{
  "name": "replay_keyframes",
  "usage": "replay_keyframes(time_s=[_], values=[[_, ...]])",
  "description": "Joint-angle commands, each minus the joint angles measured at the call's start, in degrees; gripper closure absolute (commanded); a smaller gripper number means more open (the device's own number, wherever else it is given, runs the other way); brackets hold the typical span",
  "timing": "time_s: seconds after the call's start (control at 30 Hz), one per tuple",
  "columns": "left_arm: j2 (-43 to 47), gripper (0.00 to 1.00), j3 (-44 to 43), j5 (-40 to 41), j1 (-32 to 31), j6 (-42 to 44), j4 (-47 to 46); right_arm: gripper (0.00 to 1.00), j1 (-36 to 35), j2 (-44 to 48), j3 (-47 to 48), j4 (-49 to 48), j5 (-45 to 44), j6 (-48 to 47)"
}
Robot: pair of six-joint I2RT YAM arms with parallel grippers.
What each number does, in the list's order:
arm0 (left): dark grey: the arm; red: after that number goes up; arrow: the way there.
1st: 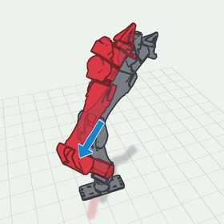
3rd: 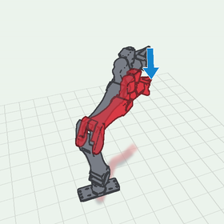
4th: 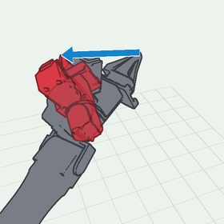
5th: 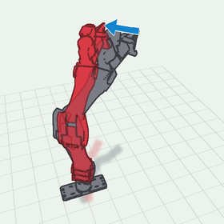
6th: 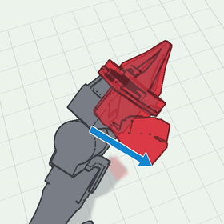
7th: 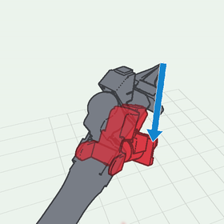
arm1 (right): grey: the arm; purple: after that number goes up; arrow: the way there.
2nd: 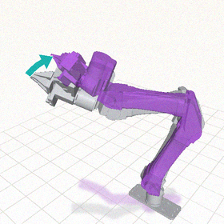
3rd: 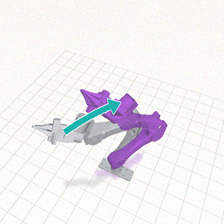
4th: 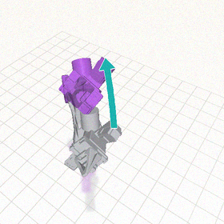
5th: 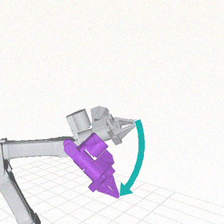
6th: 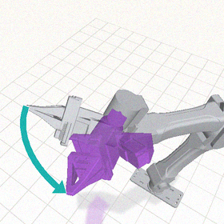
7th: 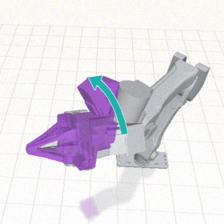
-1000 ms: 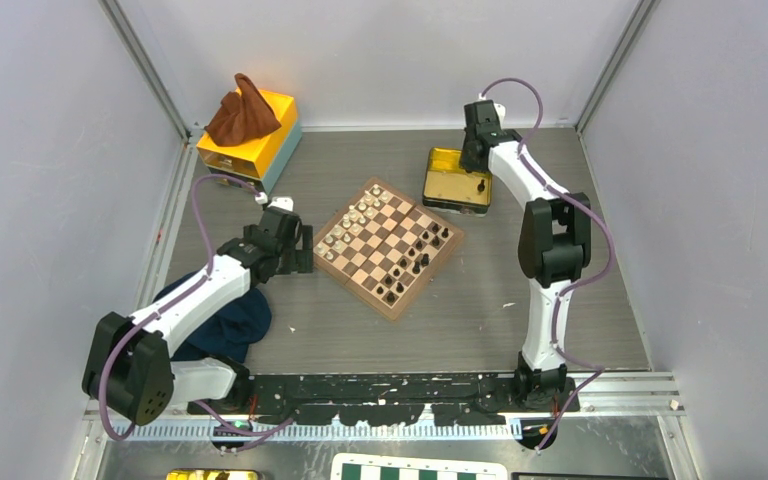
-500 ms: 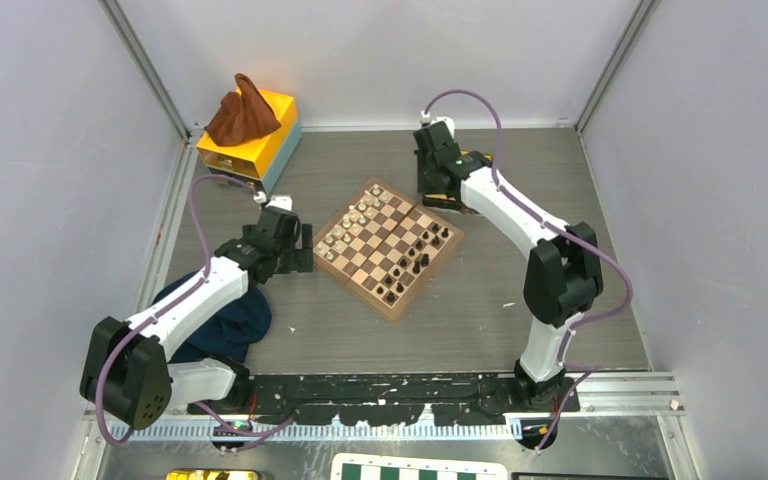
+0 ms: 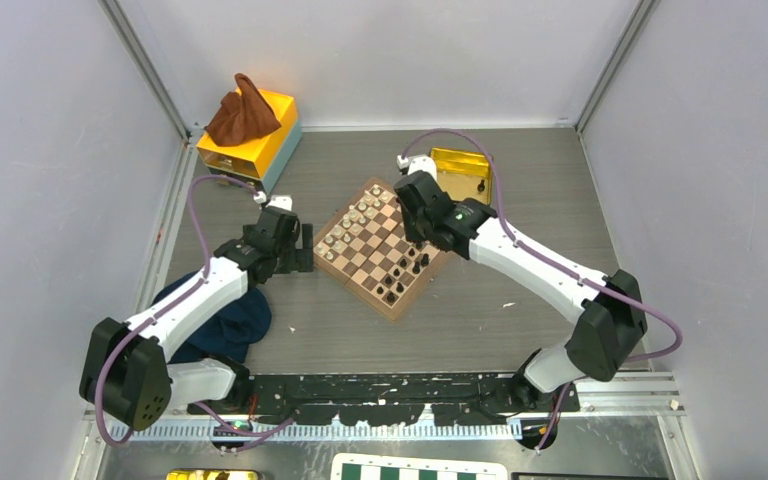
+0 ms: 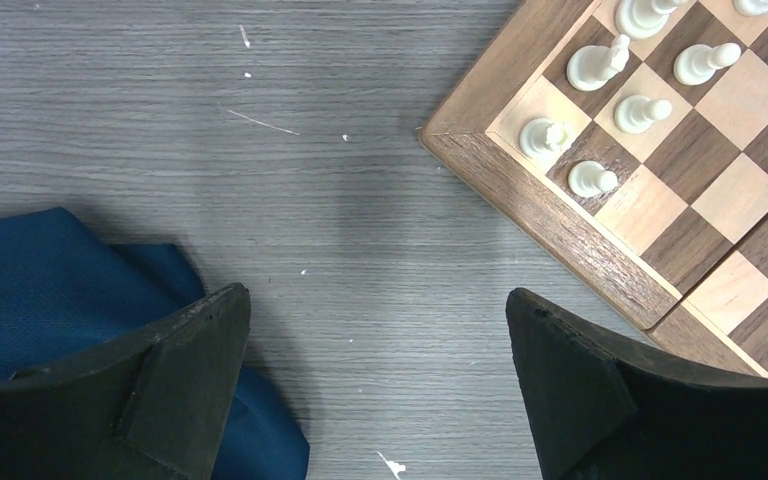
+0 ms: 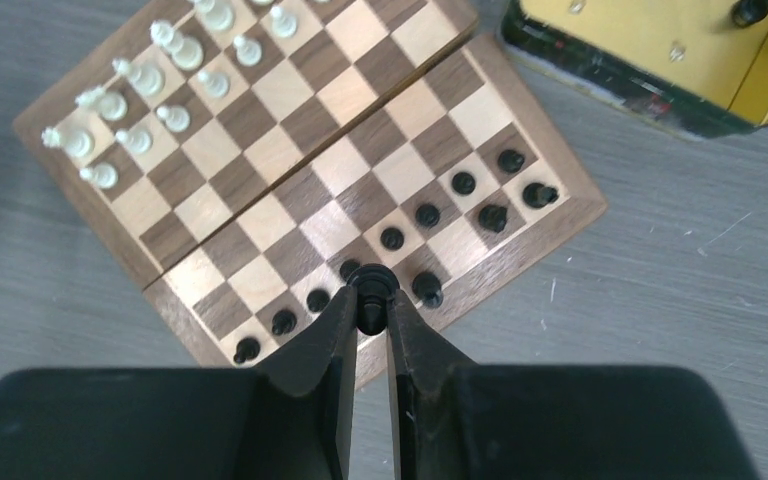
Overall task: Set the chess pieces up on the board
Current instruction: Place the chess piece on the chessboard.
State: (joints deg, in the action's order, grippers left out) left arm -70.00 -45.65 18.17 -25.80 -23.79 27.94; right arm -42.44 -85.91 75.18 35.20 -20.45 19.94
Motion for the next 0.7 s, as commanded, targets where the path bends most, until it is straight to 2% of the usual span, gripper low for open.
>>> replay_keyframes(time_s=[0.0, 0.67], values=[[2.22, 0.00, -2.08, -0.16, 0.05, -0.55, -1.81, 0.99, -2.96, 3.61, -2.97, -0.19, -2.58, 3.15], [2.15, 0.00, -1.83, -0.16, -0.04, -0.84, -1.68, 0.99, -10.36, 3.63, -12.95, -3.80, -1.88, 10.24]])
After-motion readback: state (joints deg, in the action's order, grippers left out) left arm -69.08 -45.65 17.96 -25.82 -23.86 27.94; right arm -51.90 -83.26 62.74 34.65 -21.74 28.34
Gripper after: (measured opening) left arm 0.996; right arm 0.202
